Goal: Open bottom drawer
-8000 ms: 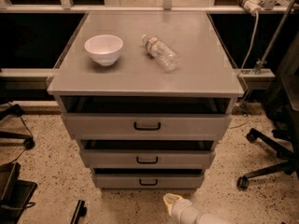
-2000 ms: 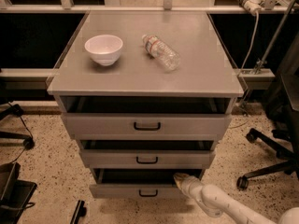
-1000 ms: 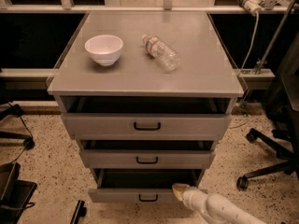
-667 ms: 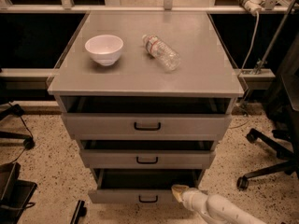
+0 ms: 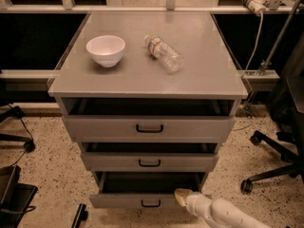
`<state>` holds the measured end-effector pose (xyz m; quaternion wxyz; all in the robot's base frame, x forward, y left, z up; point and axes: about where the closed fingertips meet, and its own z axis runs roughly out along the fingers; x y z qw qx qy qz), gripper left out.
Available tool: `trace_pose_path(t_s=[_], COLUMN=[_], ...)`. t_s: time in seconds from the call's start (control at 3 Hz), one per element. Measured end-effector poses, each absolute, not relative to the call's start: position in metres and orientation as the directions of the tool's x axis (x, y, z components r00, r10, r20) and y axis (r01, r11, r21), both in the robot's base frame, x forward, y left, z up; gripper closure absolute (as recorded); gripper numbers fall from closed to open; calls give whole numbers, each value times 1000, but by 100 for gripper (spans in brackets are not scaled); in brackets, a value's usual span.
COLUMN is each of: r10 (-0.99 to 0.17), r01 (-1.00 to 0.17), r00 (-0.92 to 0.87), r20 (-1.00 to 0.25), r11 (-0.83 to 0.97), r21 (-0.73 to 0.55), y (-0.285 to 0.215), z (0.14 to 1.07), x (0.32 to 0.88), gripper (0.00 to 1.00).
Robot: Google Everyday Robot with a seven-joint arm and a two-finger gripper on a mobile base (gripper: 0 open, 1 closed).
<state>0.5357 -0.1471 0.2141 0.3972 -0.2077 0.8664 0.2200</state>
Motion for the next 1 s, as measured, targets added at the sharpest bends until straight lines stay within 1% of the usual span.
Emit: trace_pose_path(t_s=[0.33,0.67,1.0], r10=[-152,-152,-105], r01=[-548,-548,-519], r00=[-623,-623,-555], r20=[-767,-767,-825], r11=[785,785,819], r21=[288,288,245], y=[-139,-139,-150], z=[214,214,237], x=[519,519,550], gripper=[100,100,100])
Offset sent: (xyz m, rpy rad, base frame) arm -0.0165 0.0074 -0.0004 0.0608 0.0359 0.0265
